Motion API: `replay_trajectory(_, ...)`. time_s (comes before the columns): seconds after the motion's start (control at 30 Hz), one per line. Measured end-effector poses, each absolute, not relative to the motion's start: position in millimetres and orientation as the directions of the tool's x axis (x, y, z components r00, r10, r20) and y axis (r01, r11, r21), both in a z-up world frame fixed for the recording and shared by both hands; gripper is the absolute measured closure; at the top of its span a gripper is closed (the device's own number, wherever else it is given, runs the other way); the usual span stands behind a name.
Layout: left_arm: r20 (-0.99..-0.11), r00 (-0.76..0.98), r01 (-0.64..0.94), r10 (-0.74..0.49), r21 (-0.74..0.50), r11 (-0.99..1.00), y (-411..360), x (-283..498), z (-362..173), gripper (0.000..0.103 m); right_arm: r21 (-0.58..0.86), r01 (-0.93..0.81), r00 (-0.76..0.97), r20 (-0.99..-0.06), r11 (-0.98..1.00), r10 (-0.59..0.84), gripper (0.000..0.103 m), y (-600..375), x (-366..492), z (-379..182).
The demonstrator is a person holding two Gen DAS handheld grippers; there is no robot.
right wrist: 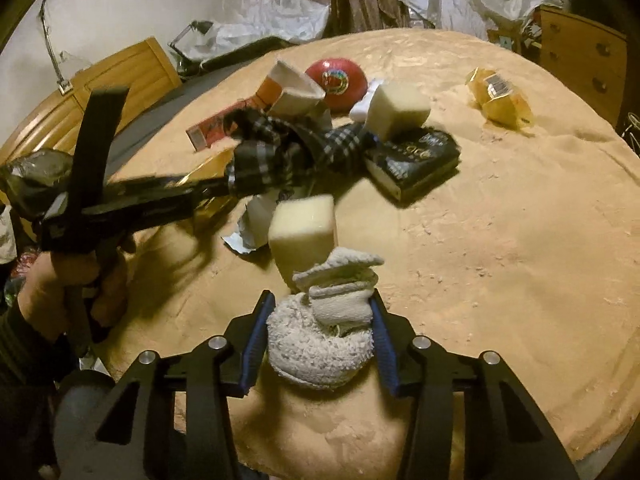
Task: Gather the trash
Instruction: 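Grasp the grey sock with the right tool while the left tool grasps the gold foil bag, then lift the sock and gold foil bag with both tools and carry them to the bucket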
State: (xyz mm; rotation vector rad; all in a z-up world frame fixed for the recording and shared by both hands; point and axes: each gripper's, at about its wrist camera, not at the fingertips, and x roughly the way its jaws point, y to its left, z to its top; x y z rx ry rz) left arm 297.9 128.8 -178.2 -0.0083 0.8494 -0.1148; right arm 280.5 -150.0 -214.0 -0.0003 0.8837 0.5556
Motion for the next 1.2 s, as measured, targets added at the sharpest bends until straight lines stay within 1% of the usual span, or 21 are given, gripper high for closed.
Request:
replay_trajectory(0.07, -0.746, 0.657, 0.086, -0.111, -0.072, 0.994, 138, 288, -179, 0.062, 0.232, -0.465, 0.498, -0.729, 0.854, 0.469, 0.055, -154, 281, -215)
replay_trajectory(0.2, -0.757, 0.645, 0.065, -0.102, -0.078, 0.995, 144, 281, -187, 0.054, 0.234, -0.463, 0.489, -0.736, 0.855, 0.467, 0.053, -156, 281, -220)
replay_trajectory(0.33, -0.763, 0.644, 0.065, -0.060, -0.025, 0.998, 135, 282, -190, 0.053, 0.226, -0.458, 0.496, -0.737, 0.860, 0.459, 0.052, -155, 279, -222)
replay_trajectory(0.37, -0.762, 0.645, 0.065, -0.053, -0.015, 0.998, 132, 282, -190, 0.053, 0.221, -0.458, 0.501, -0.737, 0.861, 0.455, 0.053, -155, 278, -222)
replay_trajectory(0.43, -0.758, 0.650, 0.059, -0.051, -0.016, 0.998, 132, 279, -190, 0.056, 0.207, -0.454, 0.515, -0.733, 0.867, 0.445, 0.055, -155, 275, -220)
replay_trajectory(0.5, -0.749, 0.660, 0.049, -0.055, -0.031, 0.998, 134, 274, -186, 0.057, 0.188, -0.444, 0.543, -0.721, 0.876, 0.430, 0.056, -157, 272, -214)
replay_trajectory(0.6, -0.716, 0.698, 0.032, -0.034, -0.016, 0.999, 129, 258, -172, 0.058, 0.169, -0.428, 0.591, -0.691, 0.888, 0.417, 0.057, -166, 263, -200)
replay_trajectory(0.67, -0.689, 0.724, 0.023, -0.029, -0.018, 1.000, 125, 243, -159, 0.074, 0.149, -0.419, 0.630, -0.663, 0.896, 0.405, 0.057, -173, 256, -187)
replay_trajectory(0.73, -0.654, 0.756, 0.020, -0.044, -0.045, 0.999, 119, 224, -141, 0.075, 0.132, -0.417, 0.666, -0.629, 0.899, 0.401, 0.057, -180, 247, -172)
replay_trajectory(0.83, -0.623, 0.781, 0.024, -0.032, -0.021, 0.999, 111, 210, -132, 0.075, 0.112, -0.427, 0.700, -0.587, 0.897, 0.406, 0.057, -183, 234, -152)
replay_trajectory(0.97, -0.683, 0.730, 0.004, -0.035, -0.047, 0.999, 121, 214, -152, 0.074, 0.122, -0.447, 0.691, -0.581, 0.886, 0.429, 0.056, -184, 224, -144)
replay_trajectory(1.0, -0.708, 0.704, 0.004, -0.052, -0.070, 0.998, 128, 216, -158, 0.066, 0.133, -0.452, 0.681, -0.587, 0.882, 0.438, 0.056, -183, 222, -146)
replay_trajectory(1.03, -0.716, 0.695, 0.006, -0.062, -0.081, 0.997, 130, 215, -159, 0.050, 0.150, -0.458, 0.666, -0.595, 0.876, 0.450, 0.056, -184, 219, -149)
replay_trajectory(1.07, -0.716, 0.695, 0.007, -0.064, -0.083, 0.997, 133, 214, -158, 0.042, 0.151, -0.458, 0.663, -0.599, 0.876, 0.450, 0.056, -185, 218, -150)
replay_trajectory(1.1, -0.708, 0.703, 0.015, -0.063, -0.074, 0.997, 131, 212, -157, 0.030, 0.152, -0.459, 0.659, -0.603, 0.875, 0.450, 0.056, -186, 215, -154)
replay_trajectory(1.13, -0.704, 0.706, 0.048, -0.074, -0.056, 0.997, 126, 212, -155, 0.022, 0.161, -0.460, 0.649, -0.609, 0.873, 0.455, 0.056, -187, 216, -156)
replay_trajectory(1.2, -0.740, 0.665, 0.141, -0.100, -0.007, 0.990, 114, 223, -159, 0.020, 0.182, -0.457, 0.635, -0.618, 0.871, 0.463, 0.056, -185, 219, -161)
